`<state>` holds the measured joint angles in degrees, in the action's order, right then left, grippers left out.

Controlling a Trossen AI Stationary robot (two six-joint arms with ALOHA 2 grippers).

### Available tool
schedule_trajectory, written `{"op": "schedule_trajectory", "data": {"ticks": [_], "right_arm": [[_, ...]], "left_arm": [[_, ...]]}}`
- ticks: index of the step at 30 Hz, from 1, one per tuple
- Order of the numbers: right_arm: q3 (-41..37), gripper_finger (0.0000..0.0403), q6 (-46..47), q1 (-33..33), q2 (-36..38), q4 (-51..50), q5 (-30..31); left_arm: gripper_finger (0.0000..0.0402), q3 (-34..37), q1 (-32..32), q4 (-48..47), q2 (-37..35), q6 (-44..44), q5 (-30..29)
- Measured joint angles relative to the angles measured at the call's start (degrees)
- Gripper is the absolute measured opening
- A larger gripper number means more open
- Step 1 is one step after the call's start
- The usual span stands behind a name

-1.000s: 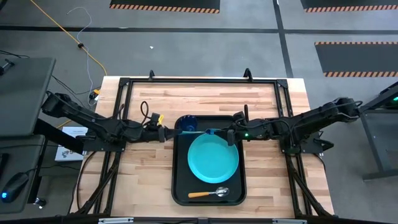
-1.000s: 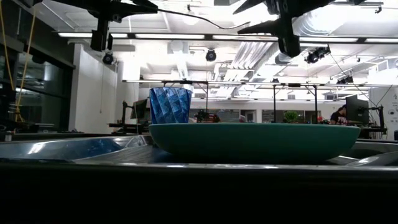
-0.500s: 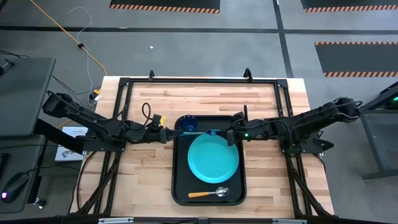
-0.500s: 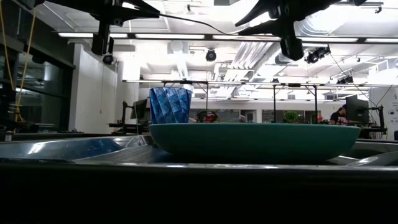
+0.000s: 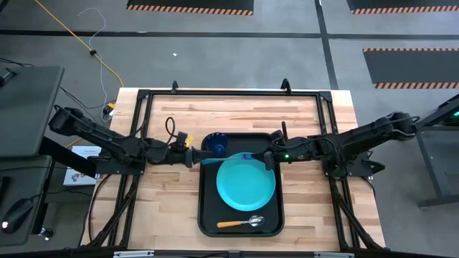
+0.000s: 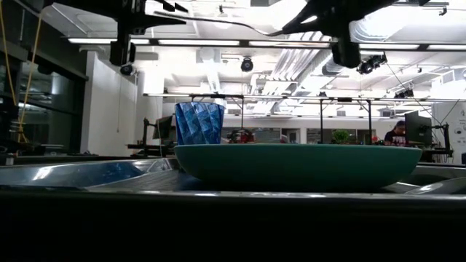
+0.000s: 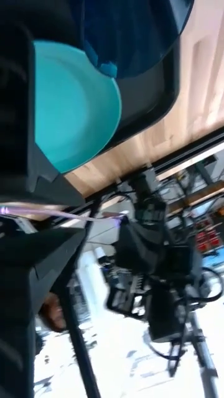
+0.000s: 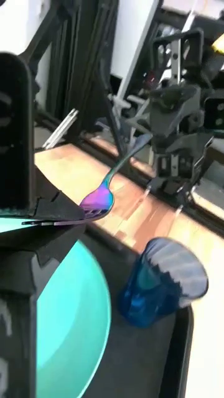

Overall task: Pick and place plate/cup/fork/spoon on tray
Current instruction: Put the purple fork in the black tray beside the spoon

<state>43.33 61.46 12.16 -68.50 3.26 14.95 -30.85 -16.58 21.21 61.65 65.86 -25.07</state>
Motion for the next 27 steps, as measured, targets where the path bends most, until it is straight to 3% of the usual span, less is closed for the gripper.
{"op": "schedule_trajectory", "data": {"ticks": [8,14,22,27], "right_arm": [[0.0,0.0001,4.38,2.69,9.69,-17.38,-1.38],[0.0,0.0,13.97,12.72,12.54,-25.89,-2.15],[0.0,0.0,33.34,31.31,4.25,-24.42,-0.68],[2.39,0.0,43.04,38.26,-2.82,-28.38,-0.12]], "left_arm": [[0.0161,0.0,3.41,0.19,-0.73,-3.03,8.51],[0.0208,-1.76,6.0,2.19,-2.16,-7.3,12.18],[0.0209,-5.34,9.27,3.58,-2.73,-15.15,14.04],[0.0209,-5.9,11.03,3.5,-2.73,-16.56,14.04]]}}
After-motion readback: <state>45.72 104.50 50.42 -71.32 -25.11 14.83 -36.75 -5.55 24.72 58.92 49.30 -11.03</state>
